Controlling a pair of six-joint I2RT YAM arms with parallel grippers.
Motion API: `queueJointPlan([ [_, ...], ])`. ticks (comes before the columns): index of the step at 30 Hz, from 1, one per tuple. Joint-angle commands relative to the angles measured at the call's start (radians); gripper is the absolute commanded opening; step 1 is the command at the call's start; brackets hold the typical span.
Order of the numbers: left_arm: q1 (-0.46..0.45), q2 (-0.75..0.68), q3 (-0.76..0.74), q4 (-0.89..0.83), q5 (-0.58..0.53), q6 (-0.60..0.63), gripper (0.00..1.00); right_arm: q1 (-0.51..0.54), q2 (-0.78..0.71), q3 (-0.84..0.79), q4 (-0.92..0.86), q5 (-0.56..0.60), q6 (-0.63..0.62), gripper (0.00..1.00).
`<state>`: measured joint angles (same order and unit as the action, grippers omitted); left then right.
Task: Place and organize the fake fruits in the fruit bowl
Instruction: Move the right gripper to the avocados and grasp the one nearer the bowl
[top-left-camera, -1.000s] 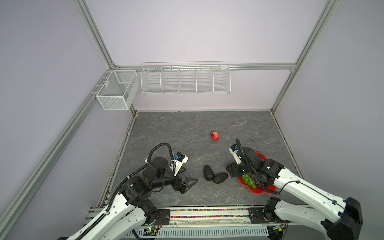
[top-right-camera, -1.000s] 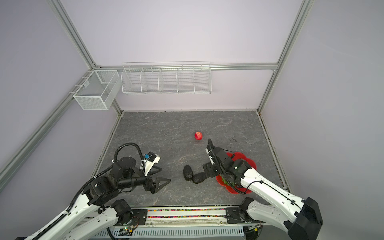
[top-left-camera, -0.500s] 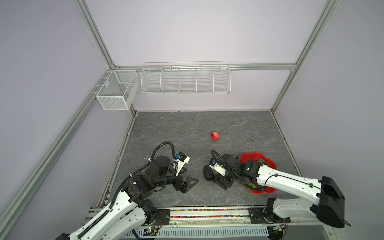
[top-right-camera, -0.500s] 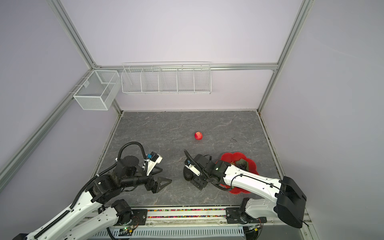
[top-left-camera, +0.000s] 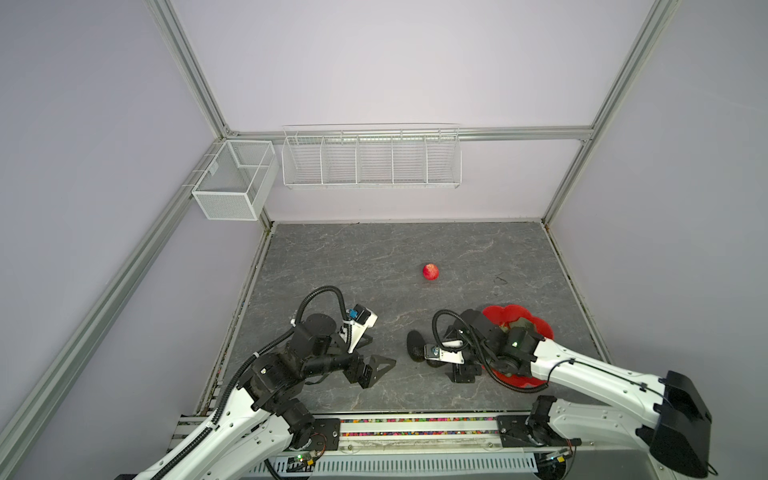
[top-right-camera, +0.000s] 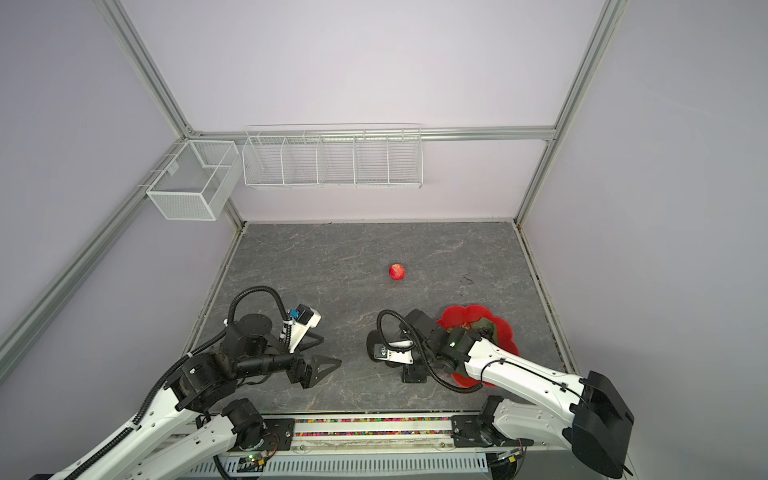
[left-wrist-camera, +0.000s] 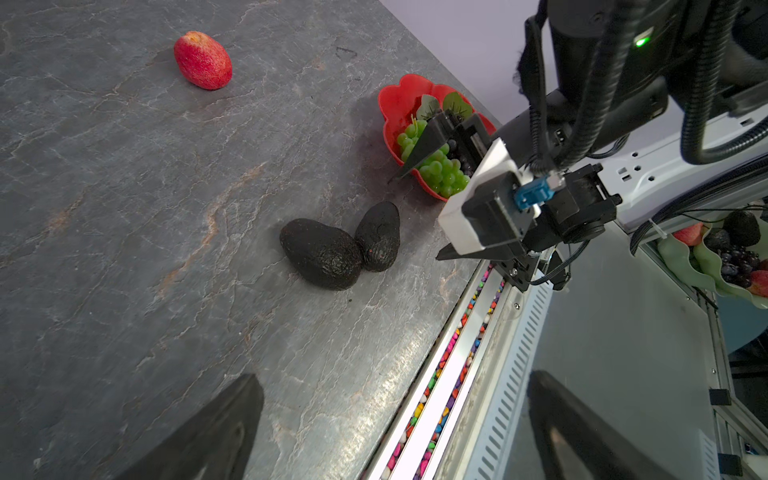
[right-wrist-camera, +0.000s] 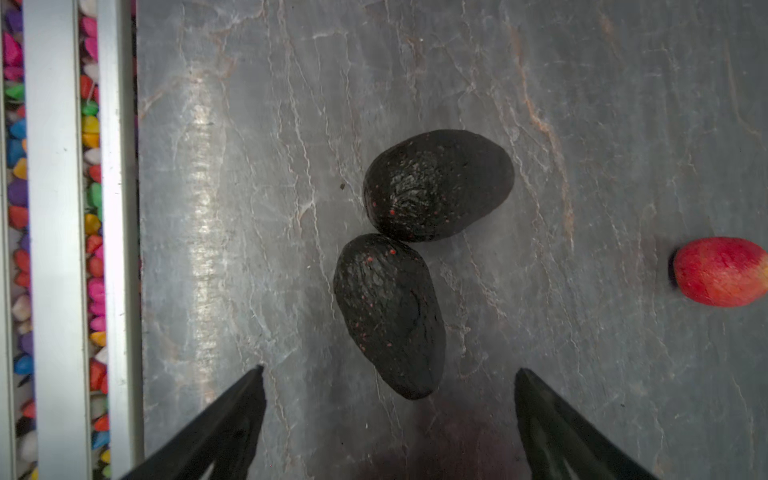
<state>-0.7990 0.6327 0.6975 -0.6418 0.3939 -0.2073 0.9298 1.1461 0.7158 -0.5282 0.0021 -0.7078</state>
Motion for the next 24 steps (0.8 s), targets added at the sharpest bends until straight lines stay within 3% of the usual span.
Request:
queueJointPlan([
  [1,-0.003,-0.012,0.014,-0.01,0.009,0.013,0.99,-0.005,0.055,0.0,0.08,-0.037,-0.091,0.95],
  [12,-0.003,-0.017,0.014,-0.014,-0.002,0.011,0.99,-0.029,0.23,0.041,0.123,-0.033,-0.119,0.99],
  [21,-0.004,-0.018,0.015,-0.015,-0.007,0.009,0.99,-0.04,0.321,0.055,0.113,-0.03,-0.126,0.8],
  [24,-0.004,-0.018,0.014,-0.015,-0.007,0.009,0.99,-0.049,0.358,0.081,0.077,-0.045,-0.124,0.68],
])
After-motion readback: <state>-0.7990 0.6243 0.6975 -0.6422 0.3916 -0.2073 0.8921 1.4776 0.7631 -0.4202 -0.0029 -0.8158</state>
